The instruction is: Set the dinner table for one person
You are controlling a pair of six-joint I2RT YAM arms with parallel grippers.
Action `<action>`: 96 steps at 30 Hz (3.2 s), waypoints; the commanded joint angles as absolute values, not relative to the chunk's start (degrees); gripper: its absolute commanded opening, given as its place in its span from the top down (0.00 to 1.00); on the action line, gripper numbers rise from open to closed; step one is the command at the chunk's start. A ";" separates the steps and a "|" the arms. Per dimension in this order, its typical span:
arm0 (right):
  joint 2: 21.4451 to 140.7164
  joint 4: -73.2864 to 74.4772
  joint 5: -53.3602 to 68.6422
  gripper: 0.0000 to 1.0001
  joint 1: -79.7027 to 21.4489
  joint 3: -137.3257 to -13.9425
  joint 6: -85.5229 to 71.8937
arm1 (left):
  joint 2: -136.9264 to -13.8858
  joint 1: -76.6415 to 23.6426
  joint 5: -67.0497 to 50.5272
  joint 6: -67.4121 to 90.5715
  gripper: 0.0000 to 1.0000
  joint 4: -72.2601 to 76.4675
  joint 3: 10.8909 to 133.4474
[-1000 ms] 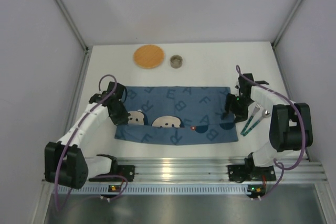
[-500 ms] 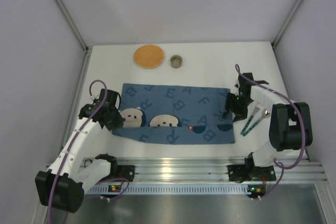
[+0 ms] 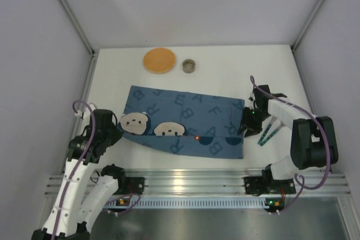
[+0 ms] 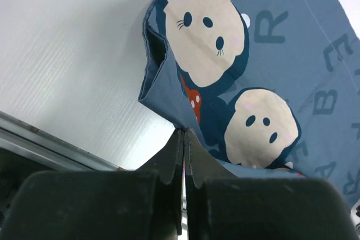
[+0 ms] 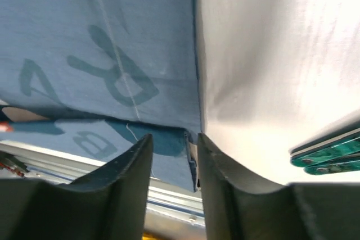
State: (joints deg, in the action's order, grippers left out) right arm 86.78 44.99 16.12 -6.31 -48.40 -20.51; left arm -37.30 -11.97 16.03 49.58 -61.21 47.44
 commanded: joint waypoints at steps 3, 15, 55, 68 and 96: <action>82.44 44.21 18.54 0.70 -9.66 -48.25 -21.71 | -37.00 -11.60 18.46 50.89 1.00 -62.05 46.32; 84.63 41.23 17.32 0.39 -15.21 -47.55 -22.50 | -32.78 -11.60 18.37 50.80 1.00 -62.05 46.14; 83.32 40.87 12.57 0.64 -17.58 -43.77 -26.54 | -32.78 -11.69 16.35 48.69 1.00 -61.52 45.70; 73.68 45.96 16.79 1.00 -21.68 -43.68 -26.72 | -31.82 -11.60 17.66 49.75 1.00 -63.63 48.25; 51.94 63.02 17.32 0.00 -64.60 -25.66 -42.01 | -31.38 -11.60 18.73 50.27 0.81 -77.34 51.86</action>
